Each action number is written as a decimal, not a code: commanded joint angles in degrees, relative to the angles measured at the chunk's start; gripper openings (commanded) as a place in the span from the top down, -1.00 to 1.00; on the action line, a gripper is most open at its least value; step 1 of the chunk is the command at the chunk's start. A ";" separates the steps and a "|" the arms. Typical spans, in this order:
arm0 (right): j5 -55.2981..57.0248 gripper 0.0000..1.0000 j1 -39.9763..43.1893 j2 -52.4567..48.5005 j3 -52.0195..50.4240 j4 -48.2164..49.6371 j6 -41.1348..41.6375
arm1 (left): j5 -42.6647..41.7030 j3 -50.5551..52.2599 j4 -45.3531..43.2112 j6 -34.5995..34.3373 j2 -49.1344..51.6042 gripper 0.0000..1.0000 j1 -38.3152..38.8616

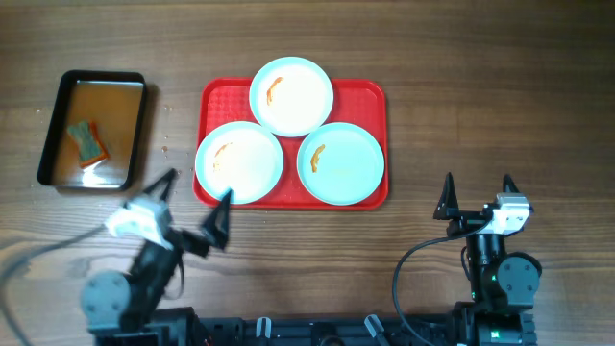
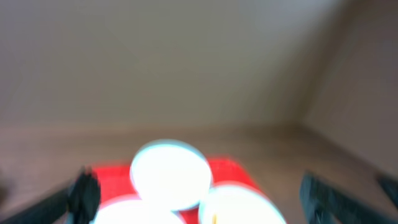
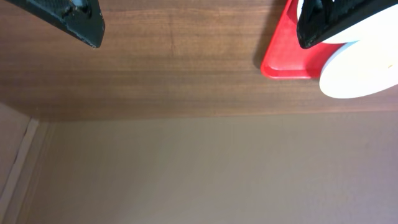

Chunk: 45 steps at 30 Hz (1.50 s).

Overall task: Clean dirty plates on tray and stack at the side
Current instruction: 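Lower the left gripper and grasp the green-orange sponge in the water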

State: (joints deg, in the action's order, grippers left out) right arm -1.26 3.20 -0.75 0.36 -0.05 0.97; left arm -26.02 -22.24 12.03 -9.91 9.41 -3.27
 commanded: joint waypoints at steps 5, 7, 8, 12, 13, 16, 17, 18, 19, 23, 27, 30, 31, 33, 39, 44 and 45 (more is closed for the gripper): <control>-0.70 -1.00 0.24 0.17 -0.07 0.24 -0.83 | 23.80 -44.87 37.55 5.25 44.06 -1.00 0.26; -0.70 -0.99 0.24 0.17 -0.07 0.24 -0.83 | 28.13 -50.60 38.82 0.13 52.26 -1.00 -1.01; -0.70 -0.99 0.24 0.17 -0.07 0.24 -0.81 | 28.00 -54.86 41.51 -1.88 57.55 -1.00 -3.85; -0.70 -0.99 0.24 0.17 -0.07 0.24 -0.81 | 27.78 -67.14 46.62 -5.51 76.50 -1.00 -15.47; -0.70 -0.99 0.24 0.17 -0.07 0.24 -0.81 | 28.11 -67.14 44.87 -5.51 79.03 -1.00 -17.70; -0.70 -0.99 0.24 0.17 -0.07 0.24 -0.81 | 29.53 -67.06 40.19 -5.57 85.70 -1.00 -23.89; -0.70 -0.99 0.24 0.17 -0.07 0.24 -0.81 | 29.53 -67.04 39.15 -5.57 88.28 -1.00 -25.49; -0.70 -1.00 0.24 0.17 -0.07 0.24 -0.81 | 29.53 -67.04 38.86 -5.57 90.09 -1.00 -26.36; -0.70 -0.99 0.24 0.17 -0.07 0.24 -0.83 | 29.53 -67.04 37.99 -5.53 92.26 -1.00 -27.26; -0.70 -0.99 0.24 0.17 -0.07 0.24 -0.83 | 29.55 -67.04 32.79 -1.95 101.66 -0.96 -28.24; -0.70 -0.99 0.24 0.17 -0.07 0.24 -0.79 | 29.31 -67.04 29.24 -1.31 110.05 -0.71 -28.39; -0.70 -0.99 0.24 0.17 -0.07 0.24 -0.83 | 28.55 -67.04 27.93 -0.48 114.29 -0.43 -28.39; -0.70 -1.00 0.24 0.17 -0.07 0.24 -0.81 | 27.56 -67.04 27.34 0.76 115.10 -0.39 -28.39; -0.70 -0.99 0.24 0.17 -0.07 0.24 -0.83 | 26.01 -67.04 26.93 1.84 116.04 -0.17 -28.37; -0.70 -0.99 0.24 0.15 -0.07 0.24 -0.81 | 24.17 -67.01 27.39 3.52 115.71 0.92 -28.37; -0.70 -0.99 0.24 0.17 -0.07 0.24 -0.81 | 24.13 -67.04 27.85 3.50 111.03 0.92 -28.35; -0.70 -0.99 0.24 0.17 -0.07 0.24 -0.81 | 24.15 -67.04 28.09 3.50 109.79 0.70 -28.37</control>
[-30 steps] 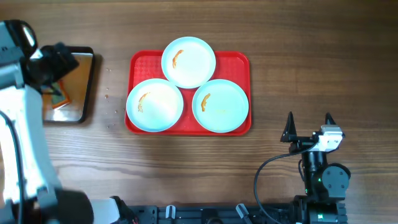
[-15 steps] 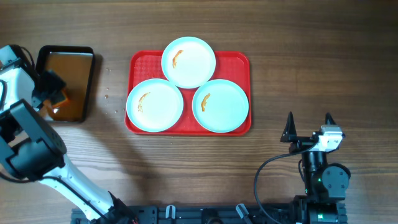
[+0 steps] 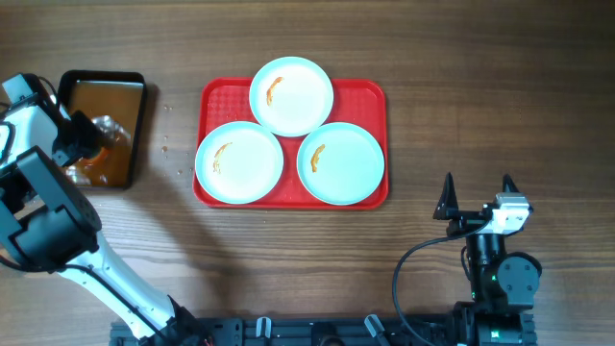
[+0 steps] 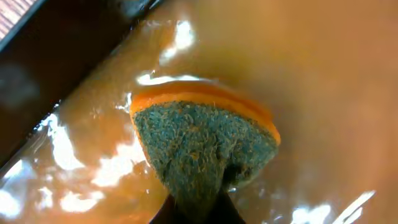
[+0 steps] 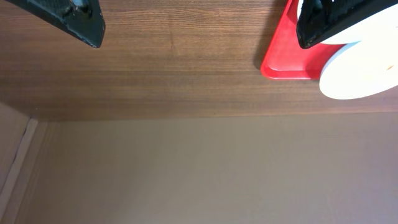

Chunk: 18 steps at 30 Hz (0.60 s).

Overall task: Clean dirty plates on tray and stack at the side
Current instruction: 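Lower the left gripper and grasp the green-orange sponge in the water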

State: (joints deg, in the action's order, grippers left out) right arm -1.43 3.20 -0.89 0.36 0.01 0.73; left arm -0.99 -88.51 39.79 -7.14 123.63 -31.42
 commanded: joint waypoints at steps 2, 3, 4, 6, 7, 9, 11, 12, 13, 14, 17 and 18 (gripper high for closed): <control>-0.52 -0.99 0.24 0.31 -0.07 0.17 -0.57 | -0.90 -0.76 0.74 0.72 -5.14 -0.39 -0.22; -0.52 -0.99 0.24 0.31 -0.07 0.17 -0.57 | -0.90 -0.76 1.22 0.72 -5.14 -0.40 -0.22; -0.52 -0.99 0.24 0.31 -0.07 0.17 -0.57 | -0.90 -0.74 2.12 0.72 -5.03 -0.46 -0.22; -0.52 -0.99 0.24 0.31 -0.07 0.17 -0.57 | -0.90 -0.74 3.56 0.72 -4.79 -0.44 -0.22; -0.52 -1.00 0.24 0.31 -0.07 0.17 -0.57 | -0.90 -0.59 4.04 0.72 -4.70 -0.35 -0.22; -0.52 -0.99 0.24 0.31 -0.07 0.17 -0.57 | -0.87 0.55 4.39 0.72 -4.70 -0.11 -0.22; -0.52 -0.99 0.24 0.31 -0.07 0.17 -0.57 | -0.87 2.16 3.80 0.74 -4.70 0.00 -0.22; -0.52 -0.99 0.24 0.31 -0.07 0.17 -0.59 | -0.87 3.39 2.91 0.74 -4.70 0.23 -0.26; -0.52 -1.00 0.24 0.31 -0.07 0.17 -0.59 | -0.87 4.26 2.10 0.74 -4.70 0.51 -0.26; -0.52 -0.99 0.24 0.31 -0.07 0.17 -0.57 | -0.85 4.87 1.55 0.74 -4.70 0.63 -0.26; -0.52 -0.99 0.24 0.31 -0.07 0.17 -0.57 | -0.87 4.94 1.60 0.74 -4.70 0.92 -0.26; -0.52 -1.00 0.24 0.31 -0.07 0.17 -0.57 | -0.85 4.94 1.57 0.74 -4.70 0.92 -0.26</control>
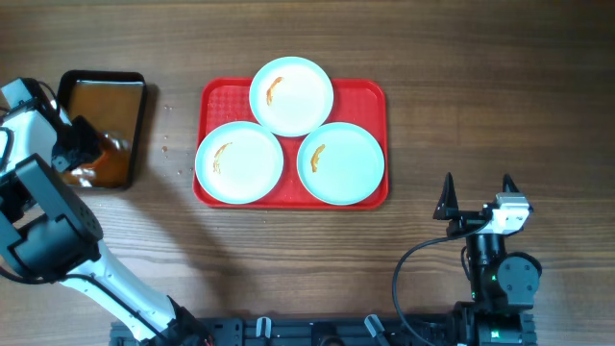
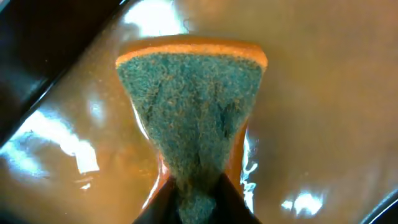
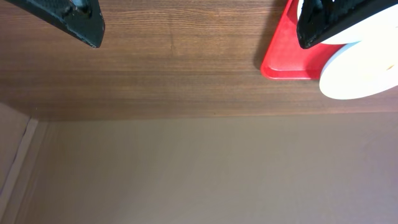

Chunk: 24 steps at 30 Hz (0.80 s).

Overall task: Clean dirty plates on tray and stack at the side
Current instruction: 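Lower the left gripper and grasp the green-orange sponge in the water, then dip and rub the held sponge in the soapy water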

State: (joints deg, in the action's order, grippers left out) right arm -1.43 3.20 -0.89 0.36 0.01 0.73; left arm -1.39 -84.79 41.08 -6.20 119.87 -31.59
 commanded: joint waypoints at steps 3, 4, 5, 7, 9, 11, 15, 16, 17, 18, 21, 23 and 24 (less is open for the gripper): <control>-0.52 -0.99 0.24 0.31 -0.07 0.17 -0.57 | -0.48 1.09 -0.63 -0.22 -1.07 0.92 -0.09; -0.52 -0.99 0.24 0.31 -0.07 0.17 -0.57 | -0.48 1.09 -1.20 -0.22 -1.16 0.92 -0.09; -0.52 -0.99 0.24 0.31 -0.07 0.17 -0.57 | -0.46 1.09 -1.97 -0.22 -1.16 0.92 -0.09; -0.52 -0.99 0.24 0.31 -0.07 0.17 -0.57 | -0.44 1.09 -3.37 -0.20 -1.16 0.09 -0.09; -0.52 -1.00 0.24 0.31 -0.07 0.17 -0.57 | -0.44 1.11 -5.88 -0.20 -1.16 -0.15 -0.09; -0.52 -0.99 0.24 0.31 -0.07 0.17 -0.57 | 0.94 1.11 -7.65 -0.20 -1.16 -0.51 -0.09; -0.52 -0.99 0.24 0.31 -0.07 0.17 -0.57 | 3.17 1.33 -11.63 -0.22 -0.76 -0.51 -0.09; -0.52 -0.99 0.24 0.31 -0.07 0.17 -0.57 | 3.19 1.33 -12.22 -0.22 -0.35 -0.46 -0.09; -0.52 -1.00 0.24 0.31 -0.07 0.17 -0.57 | 3.19 1.33 -12.70 -0.20 0.63 -0.31 -0.09; -0.52 -0.99 0.24 0.31 -0.07 0.17 -0.57 | 3.19 1.33 -12.94 -0.22 1.46 -0.28 -0.09; -0.52 -0.99 0.24 0.31 -0.07 0.17 -0.57 | 3.19 1.33 -13.07 -0.20 3.74 -0.09 -0.09; -0.52 -0.99 0.24 0.31 -0.07 0.17 -0.57 | 3.17 1.33 -13.00 -0.22 4.24 0.43 -0.09; -0.52 -0.99 0.24 0.31 -0.07 0.15 -0.55 | 3.17 1.33 -13.00 -0.22 4.24 0.57 -0.09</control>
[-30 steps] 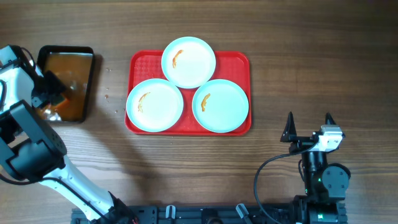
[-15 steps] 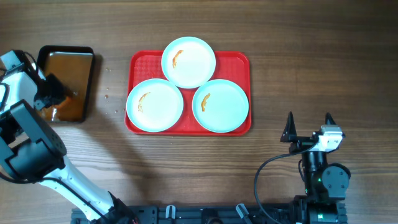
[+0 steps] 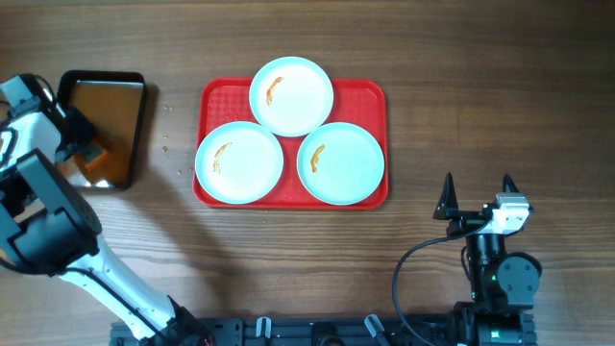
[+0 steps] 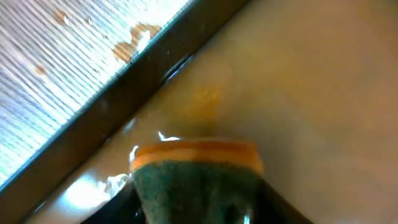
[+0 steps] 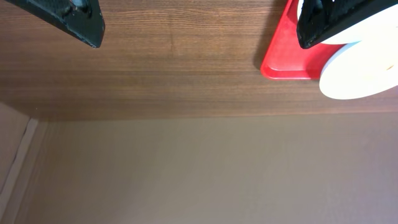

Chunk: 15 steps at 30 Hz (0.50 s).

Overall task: Clean dirty plates on tray and stack at the side
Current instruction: 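Dip and rub the held sponge in the soapy water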

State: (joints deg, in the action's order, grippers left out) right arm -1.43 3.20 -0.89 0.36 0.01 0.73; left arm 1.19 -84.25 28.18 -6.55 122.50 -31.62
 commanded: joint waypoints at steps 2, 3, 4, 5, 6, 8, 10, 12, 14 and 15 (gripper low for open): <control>-0.52 -1.00 0.24 0.31 -0.07 0.17 -0.59 | 0.61 0.79 0.52 0.15 1.60 0.92 -0.07; -0.52 -1.00 0.24 0.31 -0.07 0.17 -0.57 | 0.61 0.72 0.96 0.15 1.49 0.92 -0.07; -0.52 -1.00 0.24 0.31 -0.07 0.15 -0.57 | 0.61 0.44 1.90 0.15 0.83 0.92 -0.07; -0.52 -1.00 0.24 0.31 -0.07 0.17 -0.57 | 0.57 0.11 2.91 0.13 -0.39 0.92 -0.04; -0.52 -1.00 0.24 0.31 -0.07 0.17 -0.55 | 0.57 -0.15 3.80 0.13 -1.97 0.92 -0.04; -0.52 -1.00 0.24 0.31 -0.07 0.17 -0.59 | -0.24 -0.15 5.46 0.11 -5.11 0.70 -0.04; -0.52 -0.99 0.24 0.31 -0.07 0.17 -0.57 | -2.54 -0.15 7.10 0.11 -6.73 0.11 -0.04; -0.52 -0.99 0.24 0.31 -0.07 0.17 -0.55 | -5.73 -0.15 10.14 0.13 -7.08 -0.08 -0.04; -0.52 -0.99 0.24 0.31 -0.07 0.17 -0.57 | -6.10 -0.07 13.49 0.11 -6.43 -0.36 -0.04; -0.52 -1.00 0.24 0.31 -0.07 0.17 -0.59 | -6.10 -0.07 14.25 0.13 -6.21 -0.33 -0.07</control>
State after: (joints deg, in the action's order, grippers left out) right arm -1.43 3.20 -0.89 0.36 0.01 0.73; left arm -2.48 -84.40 39.70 -6.52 116.49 -31.62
